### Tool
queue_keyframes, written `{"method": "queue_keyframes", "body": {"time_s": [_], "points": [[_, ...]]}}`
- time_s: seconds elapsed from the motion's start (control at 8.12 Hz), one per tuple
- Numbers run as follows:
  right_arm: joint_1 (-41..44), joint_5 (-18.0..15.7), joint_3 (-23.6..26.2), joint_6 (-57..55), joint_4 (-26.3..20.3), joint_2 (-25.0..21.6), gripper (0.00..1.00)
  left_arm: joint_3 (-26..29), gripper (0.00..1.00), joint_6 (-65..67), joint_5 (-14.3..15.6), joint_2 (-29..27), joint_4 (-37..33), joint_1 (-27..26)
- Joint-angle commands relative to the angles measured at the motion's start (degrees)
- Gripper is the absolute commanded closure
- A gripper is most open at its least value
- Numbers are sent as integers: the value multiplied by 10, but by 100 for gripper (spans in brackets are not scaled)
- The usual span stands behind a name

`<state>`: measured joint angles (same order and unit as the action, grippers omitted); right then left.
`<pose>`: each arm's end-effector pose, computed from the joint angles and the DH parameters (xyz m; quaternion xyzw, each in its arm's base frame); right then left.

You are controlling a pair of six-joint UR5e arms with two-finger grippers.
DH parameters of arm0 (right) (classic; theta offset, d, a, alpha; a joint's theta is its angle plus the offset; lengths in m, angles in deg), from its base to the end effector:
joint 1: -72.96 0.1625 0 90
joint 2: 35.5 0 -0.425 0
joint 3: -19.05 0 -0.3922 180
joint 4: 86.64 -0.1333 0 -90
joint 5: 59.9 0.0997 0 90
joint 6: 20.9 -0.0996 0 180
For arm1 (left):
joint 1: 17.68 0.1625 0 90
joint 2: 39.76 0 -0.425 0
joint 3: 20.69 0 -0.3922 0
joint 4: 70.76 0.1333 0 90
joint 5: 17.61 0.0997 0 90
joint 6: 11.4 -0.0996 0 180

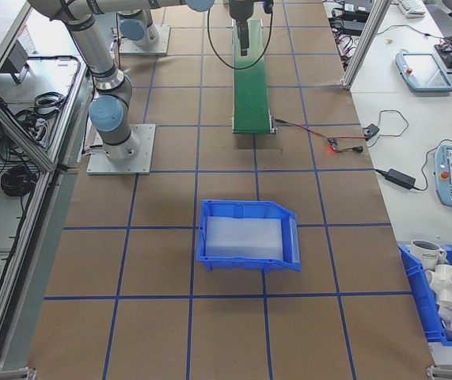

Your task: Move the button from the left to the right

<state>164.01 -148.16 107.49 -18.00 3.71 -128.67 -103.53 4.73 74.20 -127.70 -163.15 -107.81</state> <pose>0.1450 -0.4729 0.5289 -0.0351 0.9983 -0.0446 0.0145 -0.1312 -0.4824 0.5631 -0.1398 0.9883 -0.0612 0.0072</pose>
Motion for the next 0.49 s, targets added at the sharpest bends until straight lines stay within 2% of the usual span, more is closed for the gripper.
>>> {"method": "queue_keyframes", "body": {"time_s": [0.0, 0.12, 0.25, 0.37], "points": [[0, 0, 1, 0, 0, 0, 0, 1, 0, -92, 0, 13, -29, 5], [0, 1, 1, 0, 0, -1, 0, 3, 0, -124, 7, 15, -37, 15], [0, 1, 1, 0, 0, 0, 0, 2, 0, -154, 7, 15, -33, 48], [0, 1, 1, 0, 0, 0, 0, 7, 0, -172, 7, 7, -29, 117]]}}
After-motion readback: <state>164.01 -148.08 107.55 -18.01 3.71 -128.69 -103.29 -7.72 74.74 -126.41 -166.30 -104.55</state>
